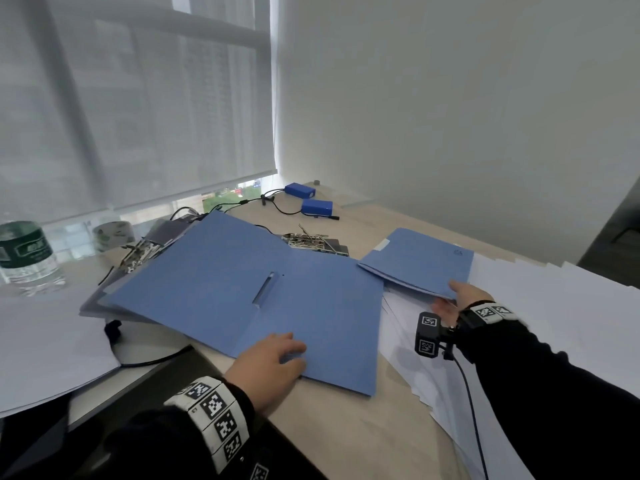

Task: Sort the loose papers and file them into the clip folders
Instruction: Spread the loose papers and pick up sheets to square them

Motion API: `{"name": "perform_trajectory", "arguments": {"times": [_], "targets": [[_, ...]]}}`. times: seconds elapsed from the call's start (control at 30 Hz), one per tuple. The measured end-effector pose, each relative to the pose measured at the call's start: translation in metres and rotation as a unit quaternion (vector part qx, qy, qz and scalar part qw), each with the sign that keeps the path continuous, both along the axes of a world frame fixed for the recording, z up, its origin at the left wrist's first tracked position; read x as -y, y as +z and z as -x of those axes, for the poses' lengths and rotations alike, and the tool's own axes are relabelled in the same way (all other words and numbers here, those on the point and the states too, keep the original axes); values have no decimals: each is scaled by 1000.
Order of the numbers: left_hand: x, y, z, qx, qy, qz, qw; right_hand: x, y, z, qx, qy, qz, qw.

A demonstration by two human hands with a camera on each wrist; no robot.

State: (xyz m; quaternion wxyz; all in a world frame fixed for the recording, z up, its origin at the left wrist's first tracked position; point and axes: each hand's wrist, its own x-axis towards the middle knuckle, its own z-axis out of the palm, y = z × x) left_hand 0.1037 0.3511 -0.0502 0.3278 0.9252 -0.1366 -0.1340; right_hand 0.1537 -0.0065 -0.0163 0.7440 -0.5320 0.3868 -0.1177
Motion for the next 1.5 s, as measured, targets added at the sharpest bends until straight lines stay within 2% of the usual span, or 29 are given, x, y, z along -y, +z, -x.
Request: {"name": "perform_trajectory", "arguments": {"times": [0.07, 0.13, 0.27, 0.47, 0.57, 0.67, 0.73, 0.83, 0.9, 1.03, 1.13, 1.27, 1.5], "targets": [[1, -4, 4, 0, -35, -92, 995, -6, 4, 10, -15, -8, -13, 1000], [2, -5, 11, 9, -64, -145, 987, -17, 8, 23, -34, 3, -6, 999], [2, 2, 33, 25, -84, -182, 979, -44, 13, 51, -52, 48, 18, 997], [0, 7, 61, 100, -143, -222, 959, -76, 11, 83, -40, 114, 31, 992], [1, 6, 69, 124, -174, -205, 955, -78, 16, 100, -23, 129, 46, 990], [7, 8, 76, 108, -198, -214, 950, -68, 25, 119, -12, 127, 62, 990], [16, 13, 79, 102, -191, -194, 957, -57, 32, 133, -2, 122, 76, 990], [41, 27, 83, 80, -158, -79, 981, -34, 44, 159, 8, 111, 93, 989], [65, 37, 88, 63, -145, 16, 987, -14, 49, 179, 7, 95, 105, 990], [126, 54, 98, 21, -135, 176, 975, 34, 45, 225, -18, 28, 125, 992], [172, 53, 97, -42, -111, 238, 964, 73, 34, 269, -42, -38, 128, 990], [227, 44, 94, -75, -104, 208, 970, 122, 21, 326, -76, -118, 129, 982], [298, 37, 67, -109, -121, 49, 985, 174, 7, 392, -149, -180, 136, 963]]}}
